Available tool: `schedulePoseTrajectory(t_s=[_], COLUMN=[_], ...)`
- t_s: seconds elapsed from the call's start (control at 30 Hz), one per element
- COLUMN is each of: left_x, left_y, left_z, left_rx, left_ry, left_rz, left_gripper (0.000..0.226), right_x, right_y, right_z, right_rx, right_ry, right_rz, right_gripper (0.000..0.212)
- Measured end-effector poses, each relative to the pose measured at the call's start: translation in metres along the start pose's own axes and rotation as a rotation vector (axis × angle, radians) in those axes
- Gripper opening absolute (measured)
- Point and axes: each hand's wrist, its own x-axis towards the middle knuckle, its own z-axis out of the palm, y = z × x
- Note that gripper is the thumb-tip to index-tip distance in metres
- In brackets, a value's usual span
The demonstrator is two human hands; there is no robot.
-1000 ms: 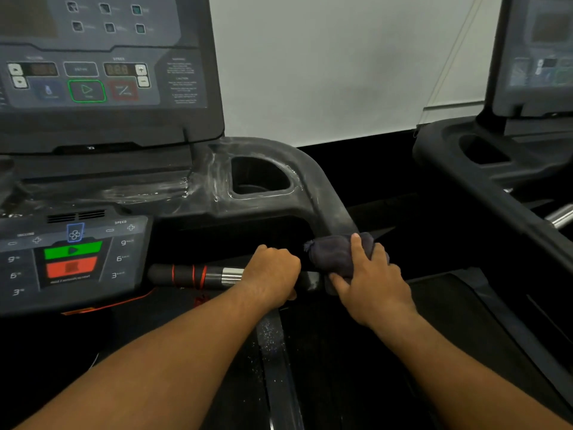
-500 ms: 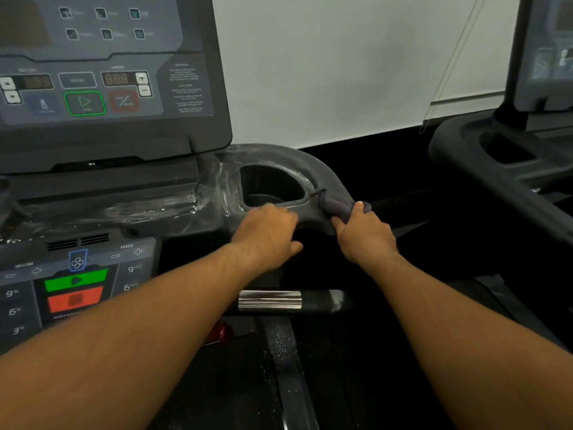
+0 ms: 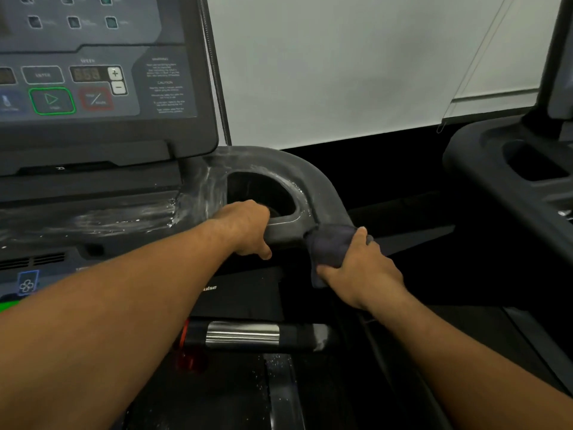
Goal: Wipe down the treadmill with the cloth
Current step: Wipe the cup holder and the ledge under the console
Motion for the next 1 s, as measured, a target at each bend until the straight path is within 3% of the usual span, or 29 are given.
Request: schedulePoseTrajectory(t_s=[0.13,0.33,0.53,0.7,1.0], left_x=[0.004,0.004,0.006,0.006,0.01], left_y=[0.0,0.002,-0.002,-0.007,-0.009], left_z=[-0.001,-0.004,-0.001,-0.001,-0.002], left_rx=[0.052,0.106,0.097,0.085,0.138], left_ry=[0.023,0.018,0.035,0.045,0.071], left_rz=[0.005,0.018,0.042,0.085,0.138], left_gripper=[0.053,0.057,0.057,0.056,0.055], right_x=[0.034,0.068,0.021,0.001,0.081], right_y=[-0.02,-0.025,0.028,0.022,-0.055], right_z=[-0.001,-0.009,-0.011,-0.003,-0.009], right_rx=[0.035,0.163,0.198,0.071,0.066], right_ry=[0.106,0.106,-0.091,-0.047,0.108], right_rz=[-0.033,-0.141,-0.313,-0.235,0.051], right_gripper=[0.088,0.064,0.078,0.079,0.077])
